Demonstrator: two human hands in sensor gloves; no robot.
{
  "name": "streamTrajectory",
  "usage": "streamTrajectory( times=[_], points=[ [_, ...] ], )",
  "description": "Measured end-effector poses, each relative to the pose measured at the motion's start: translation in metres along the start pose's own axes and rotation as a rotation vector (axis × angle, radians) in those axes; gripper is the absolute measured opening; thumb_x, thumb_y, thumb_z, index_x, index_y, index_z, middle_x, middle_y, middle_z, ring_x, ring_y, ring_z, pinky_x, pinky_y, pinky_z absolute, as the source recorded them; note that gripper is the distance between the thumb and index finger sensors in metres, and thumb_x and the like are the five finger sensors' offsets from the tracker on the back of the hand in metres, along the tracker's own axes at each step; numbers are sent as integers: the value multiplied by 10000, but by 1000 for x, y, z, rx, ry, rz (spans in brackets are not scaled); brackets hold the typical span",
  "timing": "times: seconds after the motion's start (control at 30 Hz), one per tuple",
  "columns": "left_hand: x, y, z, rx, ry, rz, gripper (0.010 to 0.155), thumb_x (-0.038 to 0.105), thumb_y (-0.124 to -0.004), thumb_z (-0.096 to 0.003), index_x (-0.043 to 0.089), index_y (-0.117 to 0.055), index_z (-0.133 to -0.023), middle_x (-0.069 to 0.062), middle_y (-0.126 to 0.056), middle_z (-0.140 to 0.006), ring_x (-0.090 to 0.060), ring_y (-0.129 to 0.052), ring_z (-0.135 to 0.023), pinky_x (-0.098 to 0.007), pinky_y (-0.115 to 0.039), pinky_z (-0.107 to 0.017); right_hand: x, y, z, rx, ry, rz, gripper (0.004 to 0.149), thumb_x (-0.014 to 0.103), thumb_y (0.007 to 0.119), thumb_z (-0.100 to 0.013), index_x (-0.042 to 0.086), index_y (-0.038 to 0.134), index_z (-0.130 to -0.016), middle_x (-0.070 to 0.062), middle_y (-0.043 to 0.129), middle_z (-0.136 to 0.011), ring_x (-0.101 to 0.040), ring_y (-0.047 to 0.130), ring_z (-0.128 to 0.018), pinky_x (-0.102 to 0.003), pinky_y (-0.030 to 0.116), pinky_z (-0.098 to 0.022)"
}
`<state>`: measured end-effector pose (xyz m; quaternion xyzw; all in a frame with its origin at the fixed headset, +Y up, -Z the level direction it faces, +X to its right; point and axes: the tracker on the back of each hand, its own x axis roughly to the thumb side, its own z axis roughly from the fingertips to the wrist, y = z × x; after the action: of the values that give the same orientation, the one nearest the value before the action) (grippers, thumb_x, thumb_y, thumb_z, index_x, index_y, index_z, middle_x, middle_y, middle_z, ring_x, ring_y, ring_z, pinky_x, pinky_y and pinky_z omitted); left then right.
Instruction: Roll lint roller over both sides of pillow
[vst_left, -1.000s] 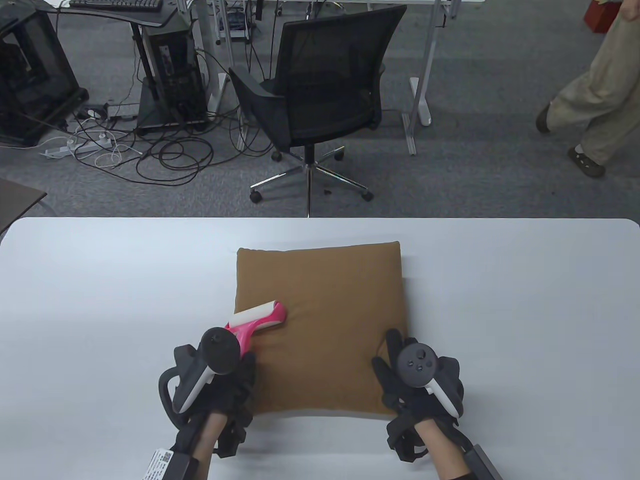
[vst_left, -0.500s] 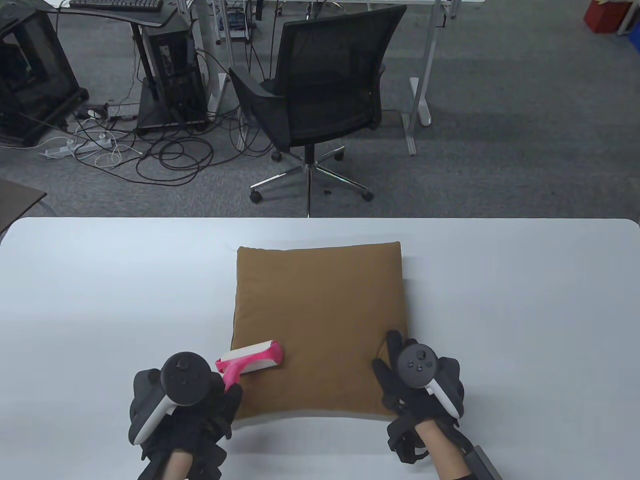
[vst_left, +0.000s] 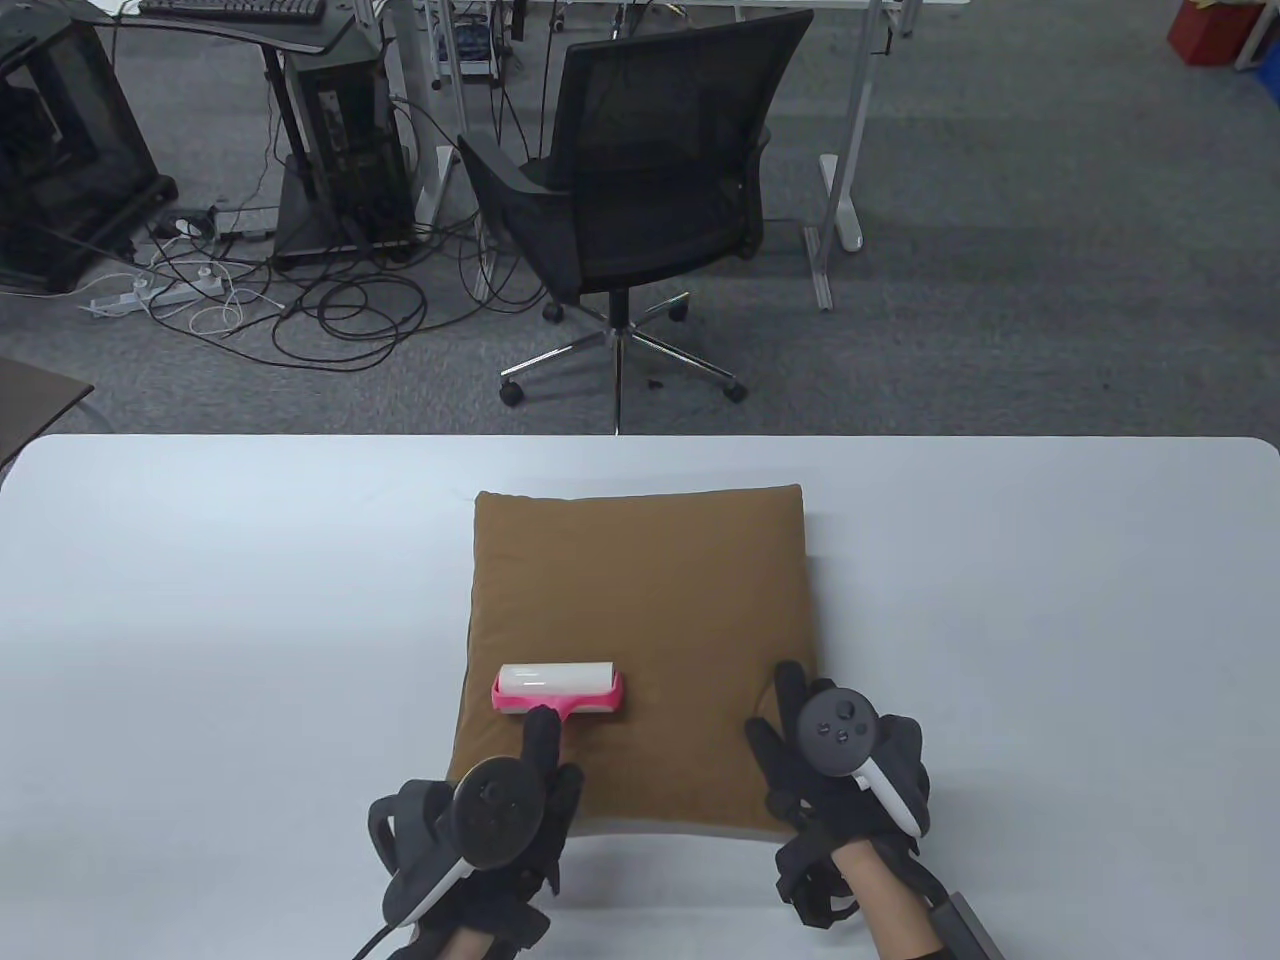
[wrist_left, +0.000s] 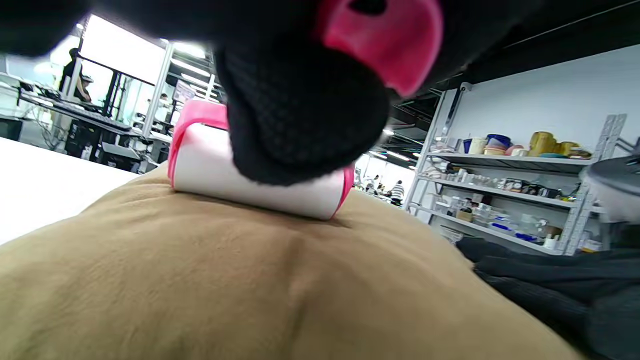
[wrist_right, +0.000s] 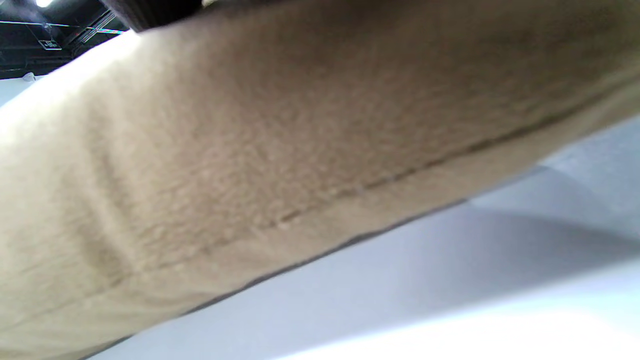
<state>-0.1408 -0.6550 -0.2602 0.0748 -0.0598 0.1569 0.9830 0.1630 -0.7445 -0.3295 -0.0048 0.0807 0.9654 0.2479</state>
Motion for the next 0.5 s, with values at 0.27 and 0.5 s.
streamTrajectory(
  times=[0.27,0.5],
  points=[
    [-5,-12,-57,-69,86,-14,658,494,-766,-499,159,-573,-1031,-29,-1090,-393,-102,-948,66,-432,-886,-117,0,0,-1,7,1,-7,661,513,488,-608,236,174,-1120,-365,268,-1152,-586,669,-882,-687,603,-571],
    [-10,-24,-96,-129,176,12,729,523,-727,-511,176,-429,-1079,-35,-1046,-515,-105,-957,-12,-439,-878,-175,0,-2,-3,38,7,-62,664,506,495,-612,232,163,-1119,-370,235,-1150,-603,640,-886,-692,593,-572]
  ],
)
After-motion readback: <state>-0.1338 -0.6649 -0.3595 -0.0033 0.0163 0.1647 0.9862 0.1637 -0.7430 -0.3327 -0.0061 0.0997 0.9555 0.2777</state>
